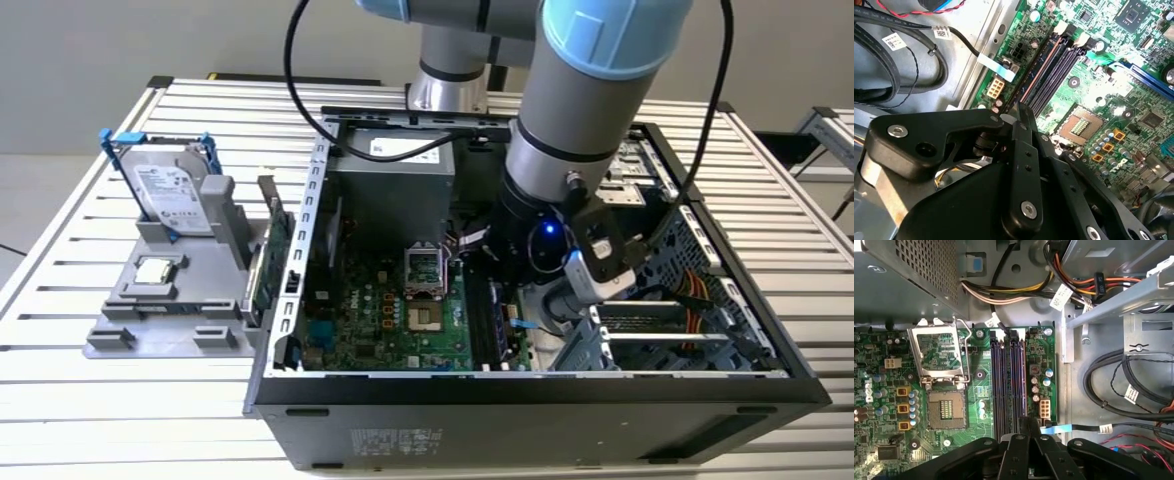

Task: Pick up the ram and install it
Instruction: 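Press down the ram until it locks into place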

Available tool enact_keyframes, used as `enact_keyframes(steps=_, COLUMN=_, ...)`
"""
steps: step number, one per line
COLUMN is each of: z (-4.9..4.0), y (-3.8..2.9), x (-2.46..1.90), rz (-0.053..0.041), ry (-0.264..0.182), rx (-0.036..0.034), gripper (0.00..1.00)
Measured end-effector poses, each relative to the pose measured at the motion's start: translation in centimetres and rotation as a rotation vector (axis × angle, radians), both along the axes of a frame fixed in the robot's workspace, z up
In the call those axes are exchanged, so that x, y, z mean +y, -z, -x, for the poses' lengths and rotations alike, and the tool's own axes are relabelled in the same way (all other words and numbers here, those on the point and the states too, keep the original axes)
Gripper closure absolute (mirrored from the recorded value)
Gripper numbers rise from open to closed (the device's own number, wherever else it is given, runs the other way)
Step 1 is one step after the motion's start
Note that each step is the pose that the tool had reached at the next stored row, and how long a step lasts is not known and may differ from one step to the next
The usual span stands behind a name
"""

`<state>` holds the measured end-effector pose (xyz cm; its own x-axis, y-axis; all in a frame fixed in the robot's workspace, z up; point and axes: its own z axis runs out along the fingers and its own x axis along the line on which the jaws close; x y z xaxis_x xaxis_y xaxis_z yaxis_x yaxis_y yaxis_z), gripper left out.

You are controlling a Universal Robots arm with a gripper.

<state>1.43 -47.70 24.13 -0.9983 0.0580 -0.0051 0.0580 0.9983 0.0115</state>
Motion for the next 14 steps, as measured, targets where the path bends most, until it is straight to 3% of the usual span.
enact_keyframes(steps=12, z=0.01, y=0.0, x=-0.23, rz=0.0, ry=0.0, rx=-0.0001, gripper=1.0)
enact_keyframes(steps=14, z=0.03, y=0.0, x=-0.23, rz=-0.0001, ry=0.022, rx=0.0, gripper=1.0)
